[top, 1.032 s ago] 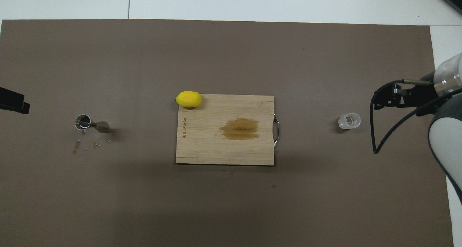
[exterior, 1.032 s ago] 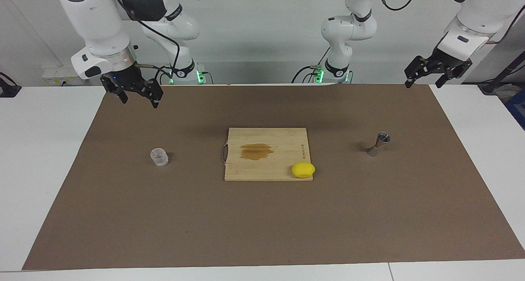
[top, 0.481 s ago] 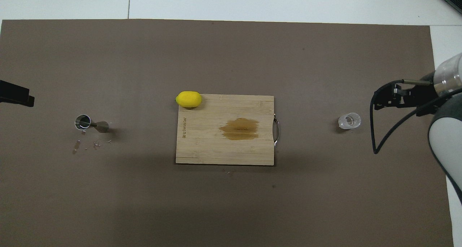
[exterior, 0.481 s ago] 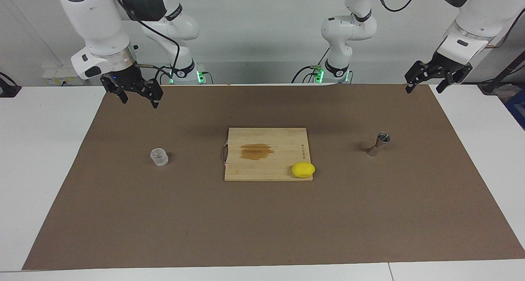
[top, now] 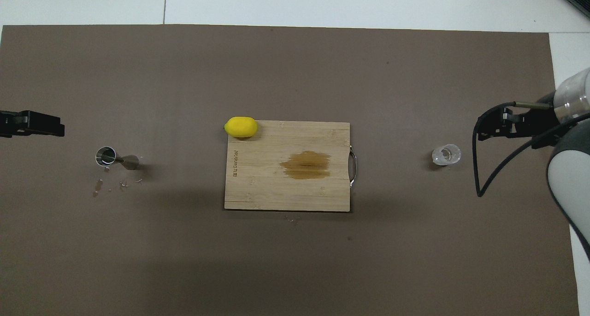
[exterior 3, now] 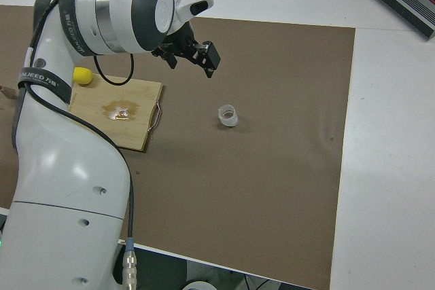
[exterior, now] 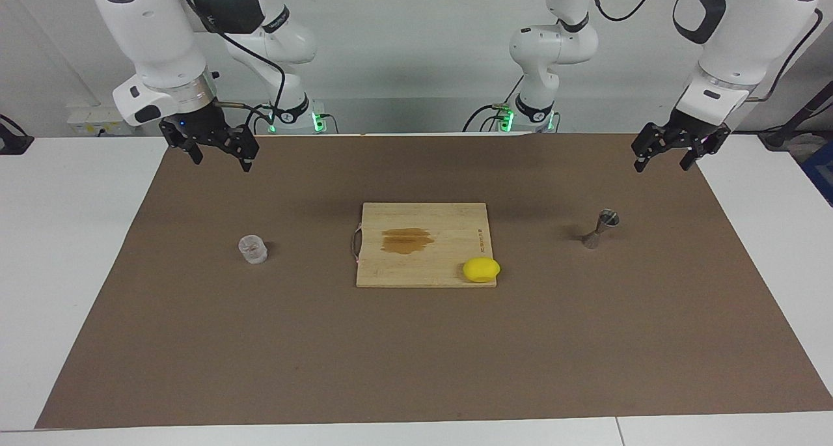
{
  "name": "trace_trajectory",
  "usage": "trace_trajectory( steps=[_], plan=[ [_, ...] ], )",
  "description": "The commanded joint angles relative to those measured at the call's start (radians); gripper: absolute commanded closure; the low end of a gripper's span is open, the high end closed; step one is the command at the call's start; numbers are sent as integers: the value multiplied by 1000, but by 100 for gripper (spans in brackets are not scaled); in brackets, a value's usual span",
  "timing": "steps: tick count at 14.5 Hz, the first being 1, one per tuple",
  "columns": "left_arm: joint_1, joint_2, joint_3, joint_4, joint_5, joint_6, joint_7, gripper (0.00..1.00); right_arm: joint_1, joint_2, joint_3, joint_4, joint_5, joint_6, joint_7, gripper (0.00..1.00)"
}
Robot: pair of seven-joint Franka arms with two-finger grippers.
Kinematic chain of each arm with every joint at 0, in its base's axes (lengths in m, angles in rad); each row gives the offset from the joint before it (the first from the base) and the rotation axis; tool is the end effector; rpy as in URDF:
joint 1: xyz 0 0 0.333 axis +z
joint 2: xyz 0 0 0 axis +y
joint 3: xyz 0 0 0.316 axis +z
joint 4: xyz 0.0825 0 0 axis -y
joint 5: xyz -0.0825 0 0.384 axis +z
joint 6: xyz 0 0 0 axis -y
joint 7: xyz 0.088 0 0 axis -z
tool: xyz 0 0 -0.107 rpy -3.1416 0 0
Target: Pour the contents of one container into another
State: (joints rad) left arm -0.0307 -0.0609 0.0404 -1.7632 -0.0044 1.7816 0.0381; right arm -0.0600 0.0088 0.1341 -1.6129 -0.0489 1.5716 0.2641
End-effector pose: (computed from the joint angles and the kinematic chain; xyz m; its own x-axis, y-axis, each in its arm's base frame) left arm 0.5508 0.0055 0.5852 0.9965 -0.0274 0.0794 -0.0278 -0.9996 0.0038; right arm 0.5544 0.0356 0.6000 0.9814 -0.1885 -0.0358 -0.1862 -0.9807 0.0591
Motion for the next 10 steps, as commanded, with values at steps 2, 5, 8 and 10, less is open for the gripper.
trace_trajectory(
  steps=[2,5,8,10],
  plan=[
    [27,-39,3,-104,-8,117,-35,0,-14,-20,6,-21,23,1,-22,0],
    [46,-57,1,-148,-5,160,-23,0,-14,-20,4,-21,23,1,-23,0],
    [49,-83,4,-205,-5,196,-23,0,-14,-20,6,-21,21,1,-22,1],
    [61,-83,4,-205,-5,205,-23,0,-14,-20,6,-21,21,1,-22,0]
  ],
)
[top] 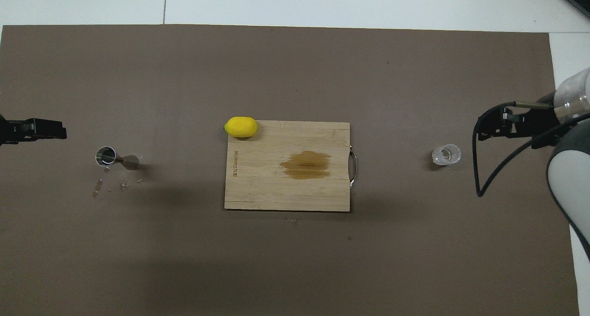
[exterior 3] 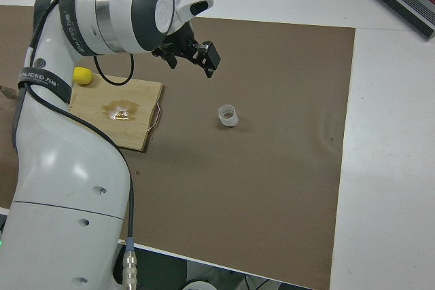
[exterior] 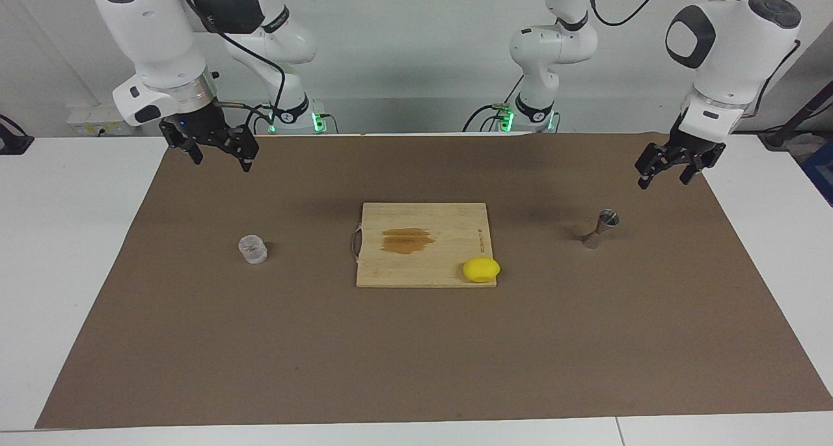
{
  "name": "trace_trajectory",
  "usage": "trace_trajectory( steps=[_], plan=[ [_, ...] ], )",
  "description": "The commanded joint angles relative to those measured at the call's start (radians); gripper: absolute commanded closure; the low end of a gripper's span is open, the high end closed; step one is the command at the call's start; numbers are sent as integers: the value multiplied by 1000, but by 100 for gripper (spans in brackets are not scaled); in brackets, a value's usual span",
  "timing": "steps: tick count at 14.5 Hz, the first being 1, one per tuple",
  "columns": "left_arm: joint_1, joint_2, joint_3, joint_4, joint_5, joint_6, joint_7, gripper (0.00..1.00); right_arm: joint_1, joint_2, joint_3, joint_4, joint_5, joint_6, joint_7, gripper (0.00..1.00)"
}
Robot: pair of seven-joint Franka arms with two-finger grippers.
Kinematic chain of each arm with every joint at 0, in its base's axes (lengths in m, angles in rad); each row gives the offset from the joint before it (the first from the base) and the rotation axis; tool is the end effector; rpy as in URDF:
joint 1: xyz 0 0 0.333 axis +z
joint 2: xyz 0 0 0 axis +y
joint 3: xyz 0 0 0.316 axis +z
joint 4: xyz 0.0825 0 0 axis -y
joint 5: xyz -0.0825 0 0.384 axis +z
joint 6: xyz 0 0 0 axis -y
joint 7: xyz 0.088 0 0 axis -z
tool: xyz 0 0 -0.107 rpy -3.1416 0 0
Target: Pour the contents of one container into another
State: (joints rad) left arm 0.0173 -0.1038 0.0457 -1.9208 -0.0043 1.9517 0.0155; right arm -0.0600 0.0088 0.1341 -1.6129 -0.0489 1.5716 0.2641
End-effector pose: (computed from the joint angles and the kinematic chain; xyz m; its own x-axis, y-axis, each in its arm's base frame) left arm 0.5423 0.0348 0.5480 0.9897 0.0489 0.1343 0.0484 -0.9988 0.0068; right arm 0.5544 0.0356 0.6000 0.9814 -0.1885 -0.0358 -0.1862 -0.9807 0.0591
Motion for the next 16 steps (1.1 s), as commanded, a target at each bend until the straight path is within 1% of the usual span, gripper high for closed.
trace_trajectory(
  steps=[1,2,4,5,10,12,13,14,16],
  plan=[
    [18,-40,-1,-49,-5,33,0,0,-14,-20,4,-21,21,1,-22,0],
    [19,-40,-1,-49,-3,20,-3,0,-14,-20,4,-21,21,1,-23,0],
    [7,-39,-3,-31,3,-63,-25,0,-14,-20,4,-21,21,1,-22,0],
    [4,-39,-6,-26,3,-83,-49,0,-14,-20,4,-21,21,1,-23,0],
    [-10,-42,-15,-27,3,-91,-63,0,-14,-20,4,-21,21,1,-22,0],
    [6,-42,-3,-21,3,-121,-43,0,-14,-20,4,-21,21,1,-23,0],
    [13,-40,5,-17,-17,-123,-1,0,-14,-20,6,-21,21,1,-22,0],
    [50,-33,5,-17,-63,-123,91,0,-14,-20,4,-21,23,1,-22,0],
    [122,-7,5,-12,-182,-125,292,0,-14,-20,4,-21,21,1,-22,0]
  ],
)
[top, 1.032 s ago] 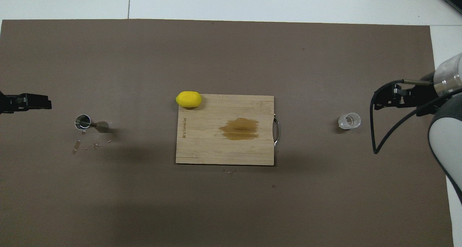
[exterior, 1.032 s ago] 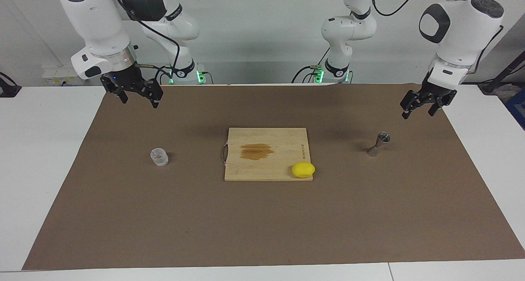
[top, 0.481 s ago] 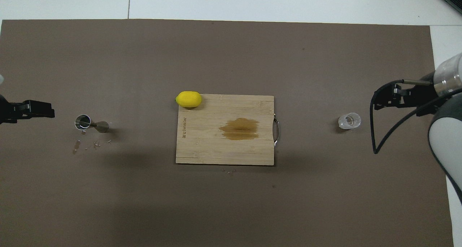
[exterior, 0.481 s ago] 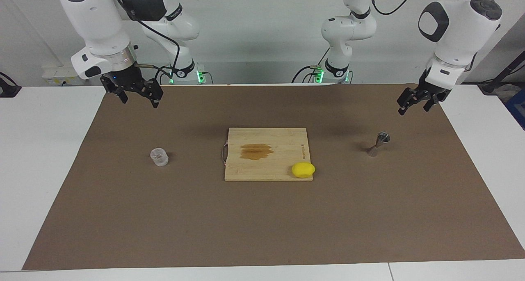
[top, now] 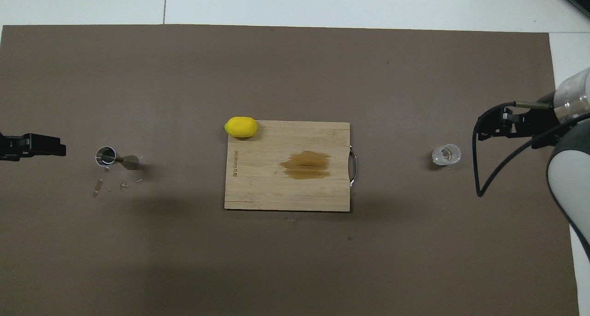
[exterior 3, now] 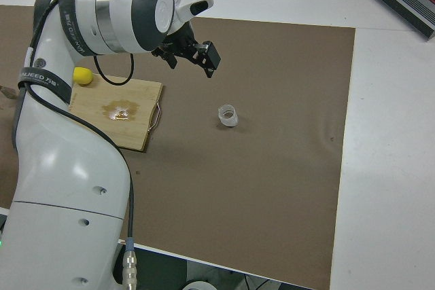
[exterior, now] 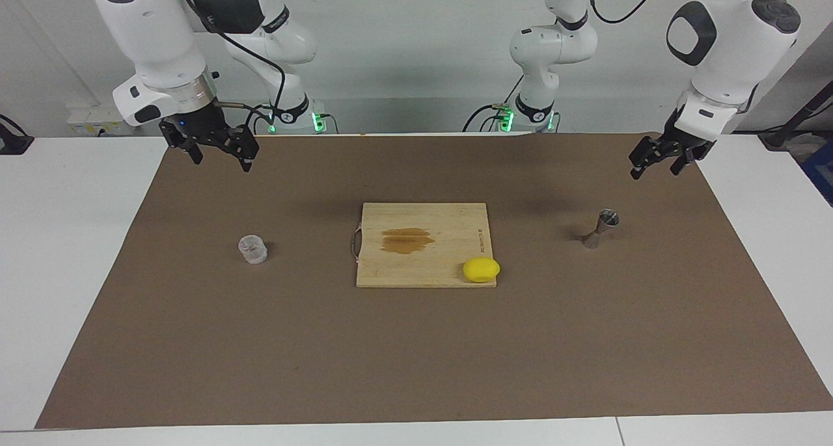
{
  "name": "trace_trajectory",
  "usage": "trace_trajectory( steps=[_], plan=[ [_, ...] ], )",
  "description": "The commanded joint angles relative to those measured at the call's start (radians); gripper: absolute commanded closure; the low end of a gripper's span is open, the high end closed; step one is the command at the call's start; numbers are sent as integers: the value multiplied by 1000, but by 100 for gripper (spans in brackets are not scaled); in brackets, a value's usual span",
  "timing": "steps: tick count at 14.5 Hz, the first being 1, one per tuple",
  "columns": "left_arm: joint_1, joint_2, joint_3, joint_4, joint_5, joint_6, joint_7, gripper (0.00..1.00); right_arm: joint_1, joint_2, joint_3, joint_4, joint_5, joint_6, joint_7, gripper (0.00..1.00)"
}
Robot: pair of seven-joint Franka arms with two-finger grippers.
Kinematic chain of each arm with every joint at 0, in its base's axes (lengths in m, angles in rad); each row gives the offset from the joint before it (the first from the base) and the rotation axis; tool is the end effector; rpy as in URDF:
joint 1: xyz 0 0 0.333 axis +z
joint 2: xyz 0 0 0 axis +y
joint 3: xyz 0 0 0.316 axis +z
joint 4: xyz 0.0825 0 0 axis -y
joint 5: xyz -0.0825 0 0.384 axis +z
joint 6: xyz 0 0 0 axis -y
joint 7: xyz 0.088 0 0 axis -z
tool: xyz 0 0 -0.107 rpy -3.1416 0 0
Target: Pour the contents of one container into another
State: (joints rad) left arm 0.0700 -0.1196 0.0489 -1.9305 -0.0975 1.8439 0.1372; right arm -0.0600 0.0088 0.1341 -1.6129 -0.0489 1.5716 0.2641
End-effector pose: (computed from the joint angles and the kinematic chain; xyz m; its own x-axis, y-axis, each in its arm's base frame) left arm 0.5255 0.0560 0.5417 0.9990 0.0084 0.0449 0.0041 -0.9955 0.0951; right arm 0.5544 0.0356 0.6000 0.9814 -0.1885 -0.0358 -0.1862 -0.9807 0.0591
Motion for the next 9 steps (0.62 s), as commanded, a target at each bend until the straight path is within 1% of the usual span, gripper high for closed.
trace_trajectory(
  steps=[1,4,6,8,9],
  plan=[
    [100,26,2,1,-119,-17,259,0,-14,-20,4,-21,21,1,-22,0],
    [192,116,2,45,-261,-32,512,0,-14,-20,4,-21,21,1,-22,0],
    [241,172,2,74,-330,-61,680,0,-14,-20,4,-21,21,1,-22,0],
    [284,207,2,85,-378,-116,824,0,-14,-20,4,-21,21,1,-22,0],
    [310,247,2,112,-418,-155,885,0,-14,-20,4,-21,21,1,-22,0]
  ],
)
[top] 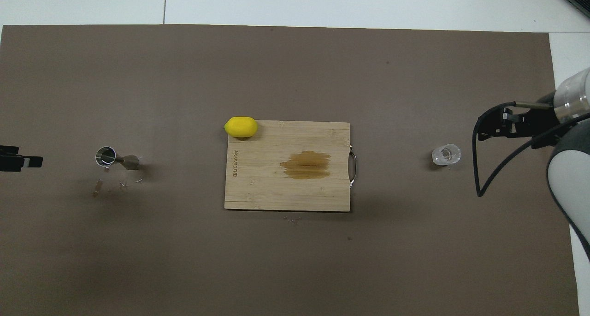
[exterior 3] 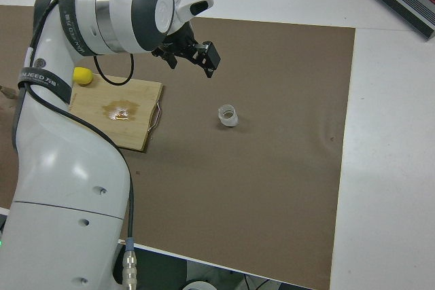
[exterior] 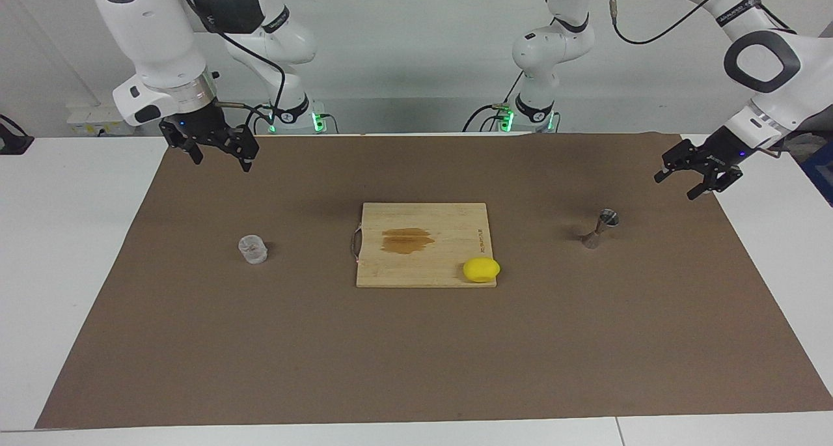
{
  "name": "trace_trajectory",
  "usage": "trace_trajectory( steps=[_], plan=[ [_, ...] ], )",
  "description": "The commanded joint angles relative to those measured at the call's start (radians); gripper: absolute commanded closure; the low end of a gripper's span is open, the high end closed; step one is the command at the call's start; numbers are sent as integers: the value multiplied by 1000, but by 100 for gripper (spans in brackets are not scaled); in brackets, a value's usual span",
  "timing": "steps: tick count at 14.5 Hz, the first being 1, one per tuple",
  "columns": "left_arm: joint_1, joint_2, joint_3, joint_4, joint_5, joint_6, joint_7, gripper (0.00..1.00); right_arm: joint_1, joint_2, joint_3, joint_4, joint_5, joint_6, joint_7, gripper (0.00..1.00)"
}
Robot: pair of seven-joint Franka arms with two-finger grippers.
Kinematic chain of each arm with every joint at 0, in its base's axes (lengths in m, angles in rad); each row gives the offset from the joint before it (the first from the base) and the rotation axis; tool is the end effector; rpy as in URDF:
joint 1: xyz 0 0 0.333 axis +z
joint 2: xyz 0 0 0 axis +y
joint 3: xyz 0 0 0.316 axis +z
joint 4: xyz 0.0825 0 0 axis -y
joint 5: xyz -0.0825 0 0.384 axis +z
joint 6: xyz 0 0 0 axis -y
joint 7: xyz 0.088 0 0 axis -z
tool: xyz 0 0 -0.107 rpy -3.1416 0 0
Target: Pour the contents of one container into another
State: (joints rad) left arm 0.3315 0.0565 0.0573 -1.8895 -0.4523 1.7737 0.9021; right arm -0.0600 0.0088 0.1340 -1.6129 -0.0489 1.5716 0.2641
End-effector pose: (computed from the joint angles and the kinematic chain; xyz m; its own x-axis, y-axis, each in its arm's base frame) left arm 0.5321 0.1763 0.4674 0.9243 -0.3258 0.1990 -0.3801 -0.8343 0.3993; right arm 0.5544 0.0355 0.6000 0.9814 -0.1886 -0.0358 -0.1863 -0.9807 0.0591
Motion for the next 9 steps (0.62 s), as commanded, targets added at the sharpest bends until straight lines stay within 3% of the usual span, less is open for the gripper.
trace_trajectory(
  steps=[1,5,7,9],
  plan=[
    [73,119,-7,111,-106,-132,183,0,-14,-20,6,-21,21,1,-22,0],
    [175,333,-11,272,-216,-272,427,0,-14,-20,4,-21,21,1,-22,0],
    [216,347,-11,265,-253,-273,573,0,-14,-20,4,-21,21,1,-22,0],
    [257,391,-17,267,-313,-366,662,0,-14,-20,4,-21,21,1,-23,0]
  ],
)
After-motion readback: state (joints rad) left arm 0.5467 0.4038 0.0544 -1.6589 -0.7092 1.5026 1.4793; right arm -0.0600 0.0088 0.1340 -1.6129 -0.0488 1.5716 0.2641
